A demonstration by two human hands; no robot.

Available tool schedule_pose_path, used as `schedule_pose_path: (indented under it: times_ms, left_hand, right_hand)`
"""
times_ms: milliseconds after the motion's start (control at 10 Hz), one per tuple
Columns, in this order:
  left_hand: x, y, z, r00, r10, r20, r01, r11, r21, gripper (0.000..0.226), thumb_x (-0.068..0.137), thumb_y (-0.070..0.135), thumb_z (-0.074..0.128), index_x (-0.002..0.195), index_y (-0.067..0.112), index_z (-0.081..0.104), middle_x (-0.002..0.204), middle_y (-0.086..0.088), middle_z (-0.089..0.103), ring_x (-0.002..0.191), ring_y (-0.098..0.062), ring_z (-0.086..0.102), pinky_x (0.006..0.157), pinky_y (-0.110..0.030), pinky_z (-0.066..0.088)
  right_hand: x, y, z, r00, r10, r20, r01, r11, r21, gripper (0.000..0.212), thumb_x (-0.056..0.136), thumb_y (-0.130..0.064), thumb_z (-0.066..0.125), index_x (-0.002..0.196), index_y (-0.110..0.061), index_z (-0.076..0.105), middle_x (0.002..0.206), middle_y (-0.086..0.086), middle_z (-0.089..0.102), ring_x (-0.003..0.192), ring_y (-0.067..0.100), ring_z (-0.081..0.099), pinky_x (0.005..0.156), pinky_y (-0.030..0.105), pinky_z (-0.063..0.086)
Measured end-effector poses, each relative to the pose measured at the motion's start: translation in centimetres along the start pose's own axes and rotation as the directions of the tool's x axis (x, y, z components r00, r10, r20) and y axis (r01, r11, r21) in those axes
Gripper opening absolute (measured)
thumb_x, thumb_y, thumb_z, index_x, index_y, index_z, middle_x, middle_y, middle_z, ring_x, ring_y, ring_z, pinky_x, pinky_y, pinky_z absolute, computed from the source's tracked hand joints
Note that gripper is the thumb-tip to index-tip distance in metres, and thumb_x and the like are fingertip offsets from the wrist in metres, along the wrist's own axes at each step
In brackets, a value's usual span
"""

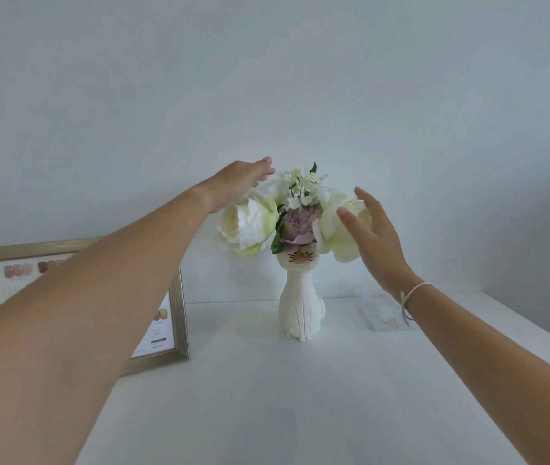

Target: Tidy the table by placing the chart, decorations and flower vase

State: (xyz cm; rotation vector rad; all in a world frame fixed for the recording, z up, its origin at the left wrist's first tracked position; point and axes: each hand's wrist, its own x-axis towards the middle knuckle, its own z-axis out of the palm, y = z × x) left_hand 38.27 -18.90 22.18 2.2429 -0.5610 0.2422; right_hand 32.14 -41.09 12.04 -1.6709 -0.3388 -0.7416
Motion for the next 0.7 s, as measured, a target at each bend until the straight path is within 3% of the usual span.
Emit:
schedule_pose_path:
  times_ms: [200,400,600,700]
  left_hand:
    - [-0.3,0.1,0.6,0.999,0.031,-0.018,-0.032,0.997,-0.068,0.056,0.096,0.053,0.019,0.135,0.024,0.046,0.147,0.000,0.042,0.133,-0.012,0.039,0.095,-0.034,0.021]
    - [-0.6,0.1,1.0,0.999,0.028,0.019,-0.026,0.996,-0.084,0.058,0.096,0.053,0.017,0.137,0.022,0.045,0.148,-0.002,0.040,0.136,-0.011,0.035,0.096,-0.033,0.020]
    - [-1.7,0.6,0.0,0.994,0.076,-0.074,-0.082,0.993,-0.086,0.055,0.097,0.050,0.021,0.137,0.021,0.044,0.150,-0.001,0.038,0.139,-0.015,0.031,0.112,-0.031,0.020]
    - [-3.2,0.8,0.2,0.992,0.079,-0.102,-0.082,0.996,-0.029,0.053,0.096,0.050,0.024,0.136,0.023,0.046,0.147,0.002,0.041,0.137,-0.015,0.034,0.104,-0.027,0.025]
  right_hand:
    - [0.1,-0.2,-0.3,0.997,-0.019,-0.070,0.019,1.000,0.003,0.050,0.088,-0.051,0.046,0.136,-0.039,0.037,0.141,-0.011,0.041,0.127,0.007,0.040,0.099,0.025,0.033]
    - [-0.1,-0.4,0.2,0.999,-0.043,0.001,0.043,0.997,-0.066,0.052,0.090,-0.047,0.044,0.139,-0.036,0.033,0.139,-0.017,0.037,0.124,-0.003,0.032,0.103,0.022,0.026]
    - [-1.2,-1.5,-0.7,0.995,-0.082,-0.051,0.076,0.990,-0.116,0.051,0.091,-0.046,0.045,0.140,-0.033,0.034,0.146,-0.014,0.035,0.125,-0.006,0.029,0.101,0.019,0.022]
    - [-2.2,-2.3,-1.3,0.996,-0.075,-0.049,0.067,0.986,-0.156,0.050,0.091,-0.045,0.045,0.139,-0.033,0.035,0.146,-0.013,0.036,0.124,-0.006,0.029,0.101,0.019,0.022]
